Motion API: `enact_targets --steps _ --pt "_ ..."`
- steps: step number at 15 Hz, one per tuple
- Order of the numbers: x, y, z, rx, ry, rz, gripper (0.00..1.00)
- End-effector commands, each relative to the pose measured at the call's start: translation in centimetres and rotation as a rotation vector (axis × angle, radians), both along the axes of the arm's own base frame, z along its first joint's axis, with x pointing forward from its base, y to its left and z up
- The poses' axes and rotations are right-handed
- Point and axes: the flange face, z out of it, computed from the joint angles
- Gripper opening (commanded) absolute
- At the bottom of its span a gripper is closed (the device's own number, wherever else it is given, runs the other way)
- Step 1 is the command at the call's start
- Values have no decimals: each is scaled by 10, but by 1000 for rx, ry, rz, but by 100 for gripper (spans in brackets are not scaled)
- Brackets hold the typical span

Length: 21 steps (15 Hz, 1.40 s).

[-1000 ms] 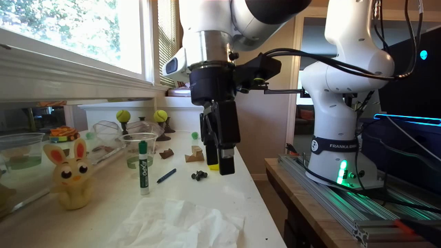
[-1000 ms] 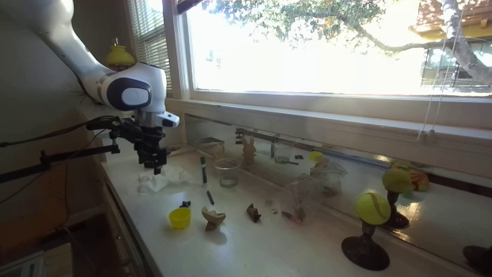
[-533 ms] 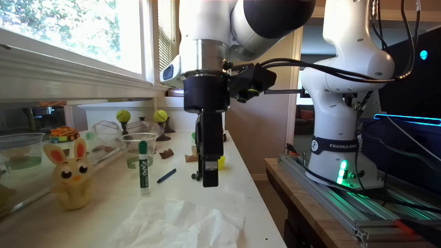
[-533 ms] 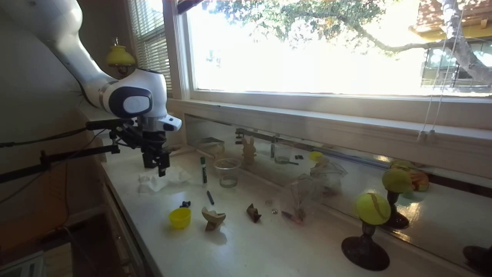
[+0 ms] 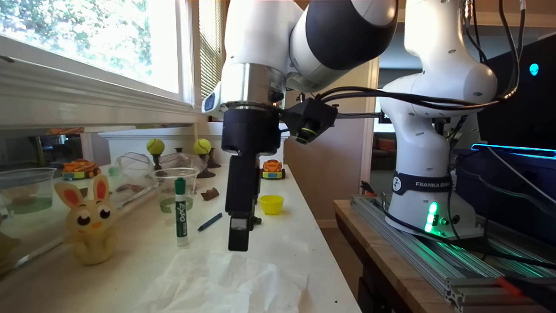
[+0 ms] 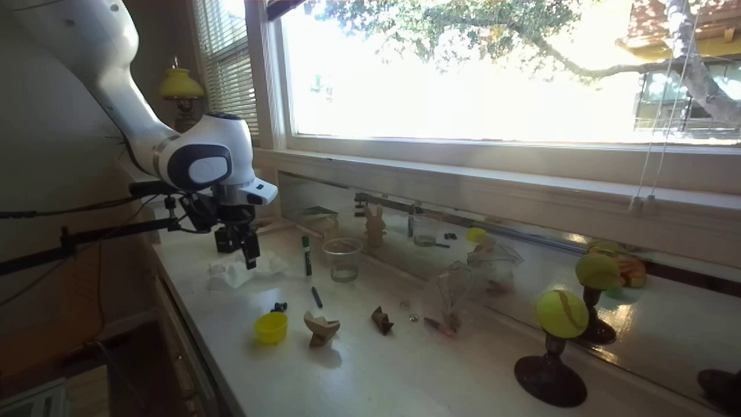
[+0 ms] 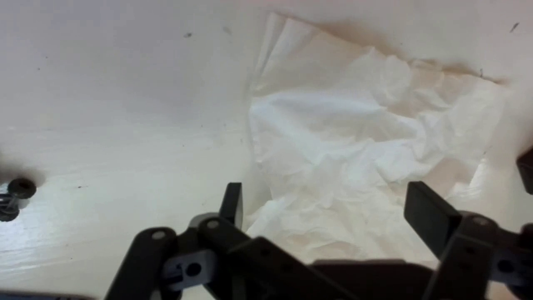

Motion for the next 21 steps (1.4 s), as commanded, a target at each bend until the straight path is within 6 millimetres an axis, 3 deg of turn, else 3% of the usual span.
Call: enact_targets --steps 1,13,21 --pt "2 5 -11 5 -15 -48 100" --pt "9 4 -34 30 -57 -120 100" --pt "10 11 -39 65 -59 -136 100"
